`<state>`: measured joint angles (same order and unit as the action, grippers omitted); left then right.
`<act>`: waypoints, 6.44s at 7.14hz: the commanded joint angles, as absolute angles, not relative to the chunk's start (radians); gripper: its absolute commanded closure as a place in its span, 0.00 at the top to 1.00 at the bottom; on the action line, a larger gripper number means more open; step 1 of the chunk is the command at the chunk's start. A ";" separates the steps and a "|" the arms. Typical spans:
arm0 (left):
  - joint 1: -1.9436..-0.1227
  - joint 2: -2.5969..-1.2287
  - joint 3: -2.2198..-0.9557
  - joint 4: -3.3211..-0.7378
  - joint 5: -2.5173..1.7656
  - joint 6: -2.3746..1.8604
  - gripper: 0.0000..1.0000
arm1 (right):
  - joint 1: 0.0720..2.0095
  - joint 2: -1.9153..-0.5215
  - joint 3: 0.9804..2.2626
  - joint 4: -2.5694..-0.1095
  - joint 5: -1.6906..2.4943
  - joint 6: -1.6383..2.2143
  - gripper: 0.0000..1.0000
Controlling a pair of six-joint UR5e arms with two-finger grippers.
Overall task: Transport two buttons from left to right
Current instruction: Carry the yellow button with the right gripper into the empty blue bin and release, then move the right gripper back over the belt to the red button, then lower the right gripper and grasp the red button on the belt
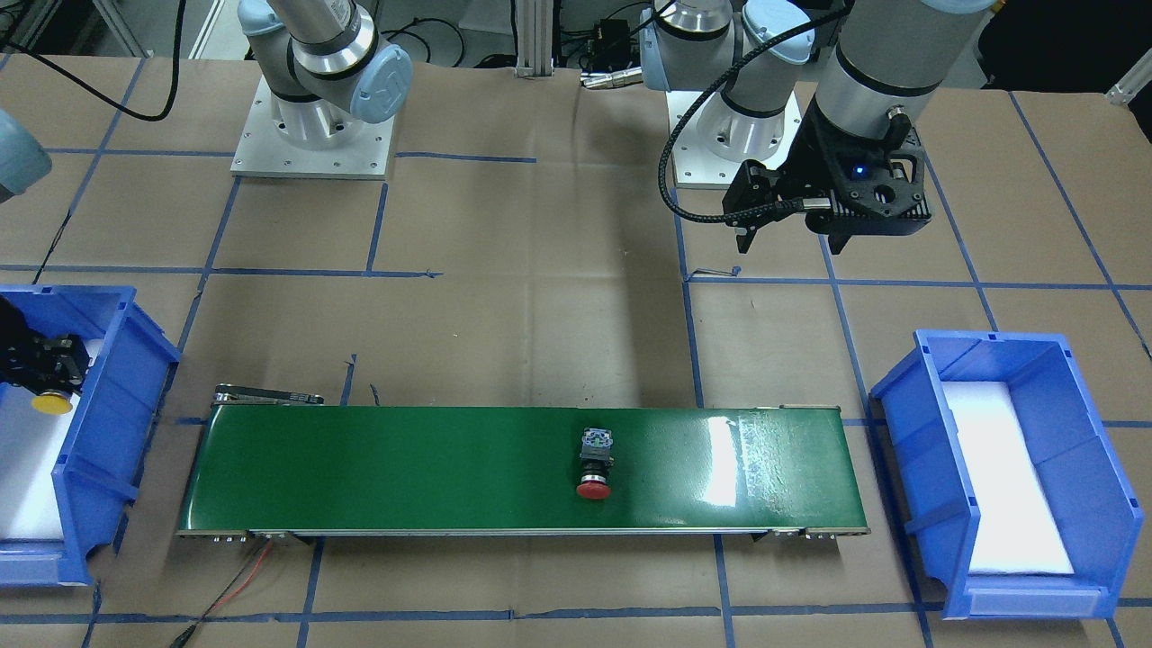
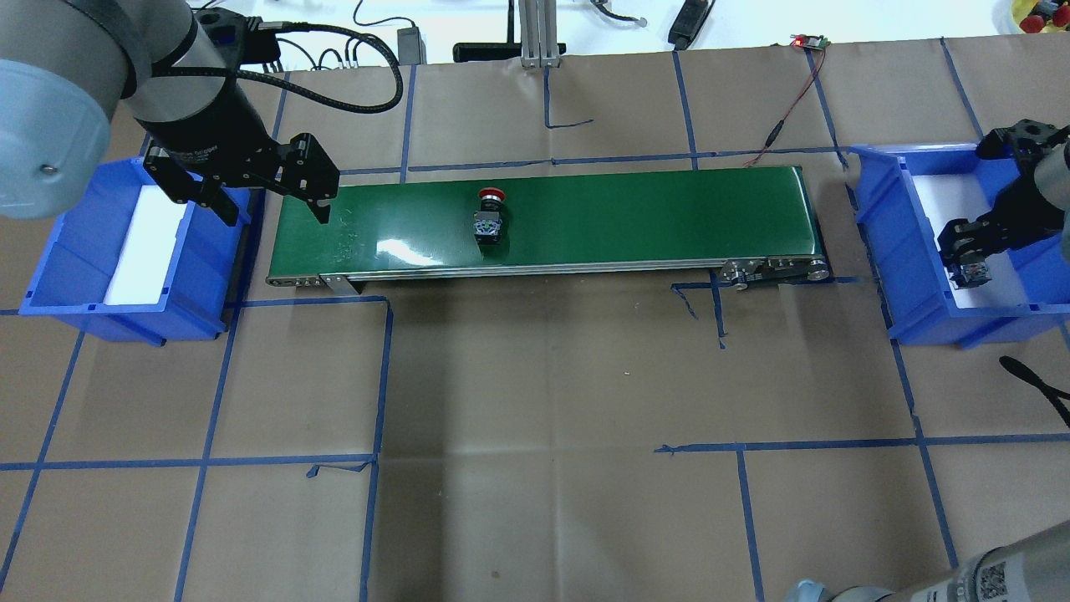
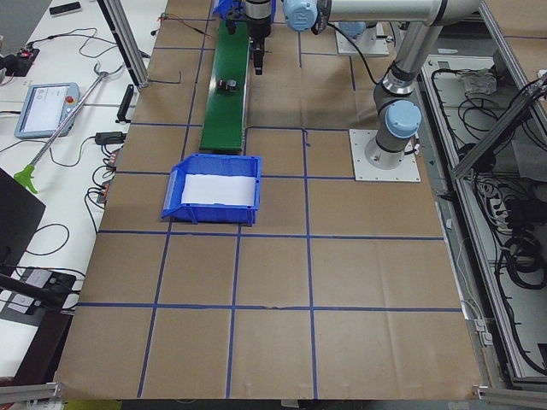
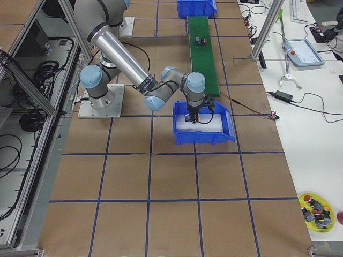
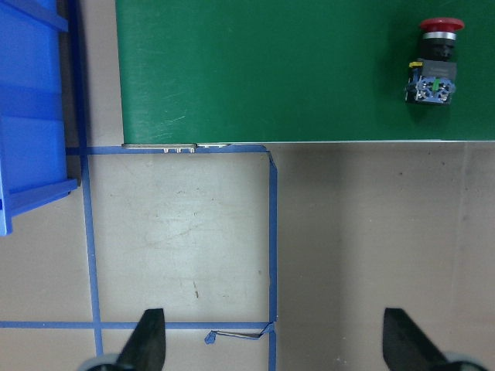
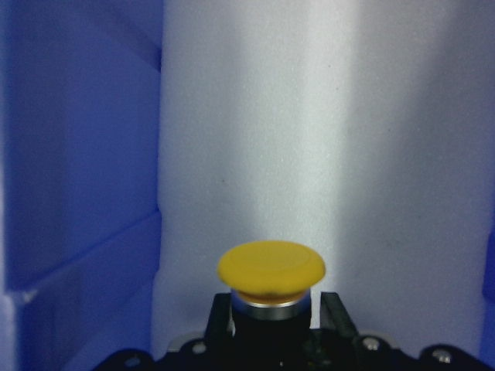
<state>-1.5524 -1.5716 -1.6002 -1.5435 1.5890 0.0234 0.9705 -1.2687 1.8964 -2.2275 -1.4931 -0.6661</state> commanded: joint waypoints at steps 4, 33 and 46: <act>-1.552 -1.586 -1.583 -1.549 1.589 0.020 1.00 | 0.939 -1.241 1.910 -2.232 -1.490 -0.658 0.76; -1.552 -1.592 -1.577 -1.549 1.586 -0.009 1.00 | 1.618 -1.181 1.537 -2.011 -1.525 0.152 1.00; -1.552 -1.594 -1.574 -1.549 1.586 -0.009 1.00 | 1.576 -1.097 1.582 -2.038 -1.610 0.100 0.07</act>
